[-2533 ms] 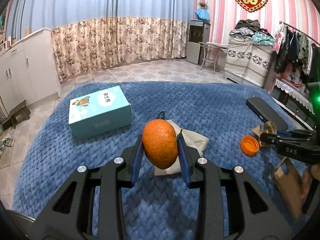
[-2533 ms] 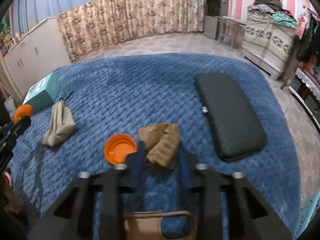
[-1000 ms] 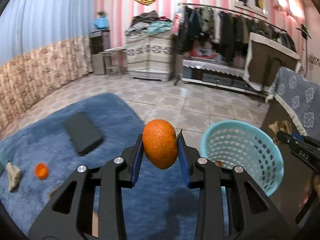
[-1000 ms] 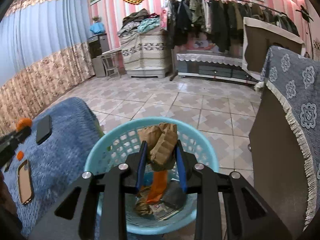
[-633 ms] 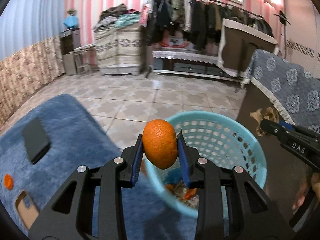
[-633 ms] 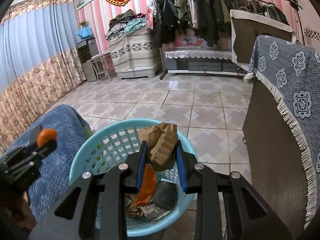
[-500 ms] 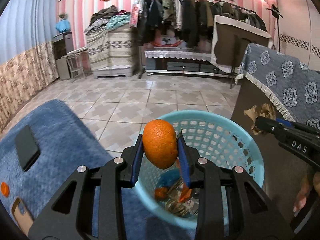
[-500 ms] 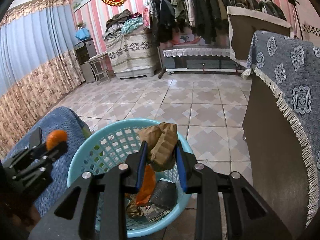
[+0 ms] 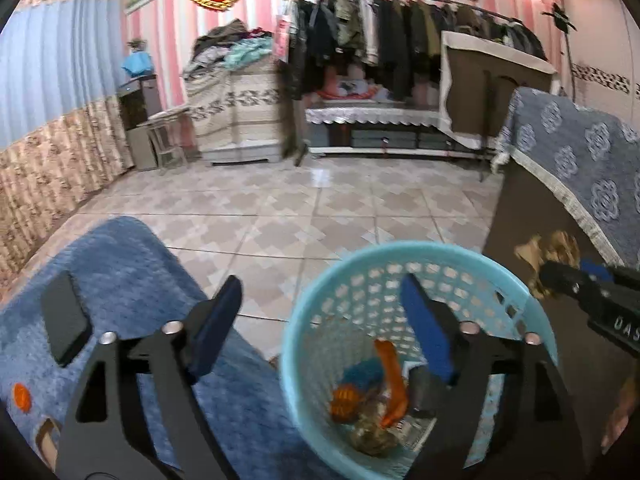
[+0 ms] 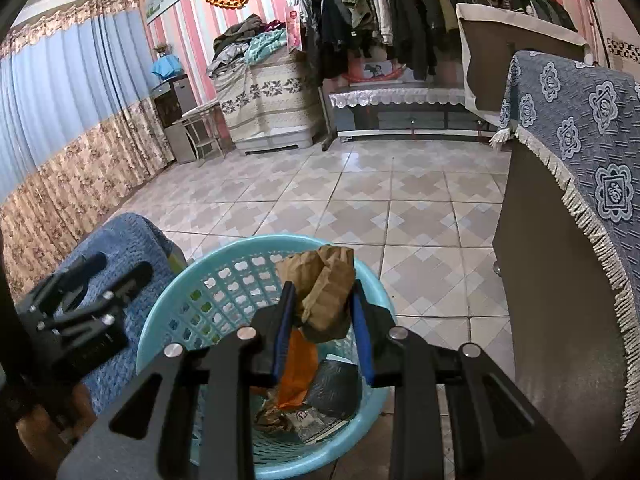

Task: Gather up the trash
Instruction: 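Open the left tool over the basket to drop the orange while the right tool holds the paper, then open the right tool over the teal basket to drop the brown paper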

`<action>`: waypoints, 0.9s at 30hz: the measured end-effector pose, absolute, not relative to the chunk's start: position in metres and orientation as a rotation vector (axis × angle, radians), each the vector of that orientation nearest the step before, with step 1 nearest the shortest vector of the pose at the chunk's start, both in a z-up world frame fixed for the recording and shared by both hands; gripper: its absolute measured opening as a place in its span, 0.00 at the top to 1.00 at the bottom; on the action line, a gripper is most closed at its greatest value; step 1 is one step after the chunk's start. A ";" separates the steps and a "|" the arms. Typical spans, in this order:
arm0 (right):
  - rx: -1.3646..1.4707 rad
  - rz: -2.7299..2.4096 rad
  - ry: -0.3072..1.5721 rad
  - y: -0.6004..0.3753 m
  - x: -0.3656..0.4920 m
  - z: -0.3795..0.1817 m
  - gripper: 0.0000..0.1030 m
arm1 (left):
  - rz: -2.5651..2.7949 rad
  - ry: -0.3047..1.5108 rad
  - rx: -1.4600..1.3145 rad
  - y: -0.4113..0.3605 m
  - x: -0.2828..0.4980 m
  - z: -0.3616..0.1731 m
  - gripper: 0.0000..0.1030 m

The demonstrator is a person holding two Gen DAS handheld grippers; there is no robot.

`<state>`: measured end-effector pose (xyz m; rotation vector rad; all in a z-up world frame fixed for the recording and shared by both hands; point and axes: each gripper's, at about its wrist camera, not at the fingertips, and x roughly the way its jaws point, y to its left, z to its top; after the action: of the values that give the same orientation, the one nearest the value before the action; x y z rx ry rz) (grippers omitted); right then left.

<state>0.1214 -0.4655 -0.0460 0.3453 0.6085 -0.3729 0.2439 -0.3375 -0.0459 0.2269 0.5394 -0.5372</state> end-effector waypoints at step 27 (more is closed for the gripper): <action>0.291 -0.342 0.648 -0.423 0.163 -0.054 0.71 | -0.337 0.486 0.134 -0.248 0.262 -0.007 0.05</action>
<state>0.1633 -0.4228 -0.0536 0.2914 0.6478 -0.3421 0.2622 -0.2482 -0.0066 0.1338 0.4863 -0.3368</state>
